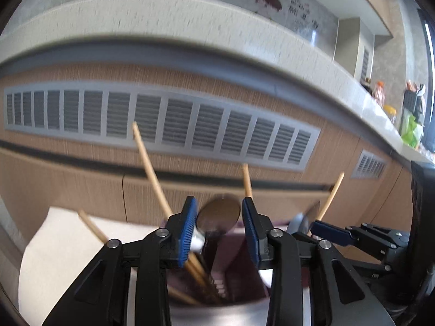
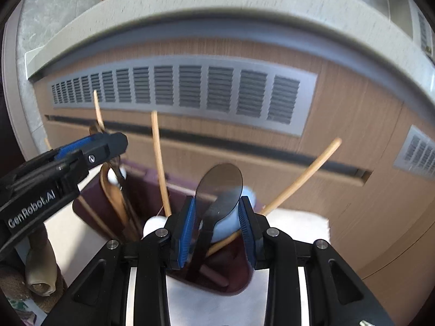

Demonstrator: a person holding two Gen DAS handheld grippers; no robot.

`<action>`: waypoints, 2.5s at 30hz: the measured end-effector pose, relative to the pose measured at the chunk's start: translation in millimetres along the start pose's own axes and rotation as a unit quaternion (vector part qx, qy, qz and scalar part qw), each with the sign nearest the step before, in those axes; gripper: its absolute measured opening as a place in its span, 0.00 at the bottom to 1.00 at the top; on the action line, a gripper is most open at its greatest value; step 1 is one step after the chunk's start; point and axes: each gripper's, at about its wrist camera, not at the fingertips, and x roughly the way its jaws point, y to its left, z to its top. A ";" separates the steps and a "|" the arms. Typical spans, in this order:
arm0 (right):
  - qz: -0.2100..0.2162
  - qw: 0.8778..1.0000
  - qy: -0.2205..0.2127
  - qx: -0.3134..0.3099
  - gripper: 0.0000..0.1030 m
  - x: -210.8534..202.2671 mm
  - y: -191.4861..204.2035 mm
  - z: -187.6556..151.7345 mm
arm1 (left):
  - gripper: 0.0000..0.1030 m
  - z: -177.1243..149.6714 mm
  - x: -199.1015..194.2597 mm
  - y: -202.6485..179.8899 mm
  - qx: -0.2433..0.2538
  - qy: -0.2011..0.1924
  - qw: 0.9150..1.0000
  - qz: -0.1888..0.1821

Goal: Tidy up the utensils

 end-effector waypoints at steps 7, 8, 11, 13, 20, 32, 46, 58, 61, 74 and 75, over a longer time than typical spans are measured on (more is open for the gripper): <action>0.013 0.999 -0.019 0.034 0.68 -28.5 -8.6 -16.8 | 0.70 -3.0 -37.7 4.3 -0.012 -0.001 1.000 0.020; 0.012 0.999 -0.023 0.037 0.71 -36.6 -8.4 -21.0 | 0.73 -3.6 -45.7 2.8 -0.008 0.001 1.000 0.026; 0.012 0.999 -0.030 0.041 0.75 -61.1 -4.0 -35.5 | 0.80 -9.8 -73.6 -0.3 -0.002 0.010 0.999 0.041; 0.009 0.998 -0.034 0.042 0.79 -80.9 -0.2 -47.6 | 0.88 -17.1 -93.4 -2.3 0.001 0.014 0.998 0.053; 0.018 0.996 -0.041 0.076 0.95 -142.3 19.5 -95.6 | 1.00 -66.3 -164.3 -18.8 0.035 0.010 0.994 0.101; -0.060 0.993 -0.067 0.082 0.99 -202.8 43.7 -172.6 | 1.00 -143.3 -230.8 -31.9 0.063 0.019 0.990 0.122; -0.083 0.986 -0.092 0.109 1.00 -221.7 42.5 -193.4 | 1.00 -165.0 -246.3 -42.1 0.061 0.029 0.987 0.143; -0.083 0.987 -0.087 0.102 1.00 -219.6 42.4 -194.7 | 1.00 -164.2 -243.7 -41.4 0.058 0.036 0.988 0.139; -0.084 0.987 -0.088 0.100 1.00 -220.3 42.9 -194.7 | 1.00 -163.8 -243.4 -41.8 0.059 0.037 0.988 0.137; -0.084 0.988 -0.088 0.098 1.00 -221.1 42.9 -194.5 | 1.00 -163.7 -243.2 -41.9 0.061 0.038 0.988 0.136; -0.084 0.988 -0.088 0.098 1.00 -221.1 42.7 -194.5 | 1.00 -163.7 -243.3 -42.0 0.061 0.038 0.988 0.136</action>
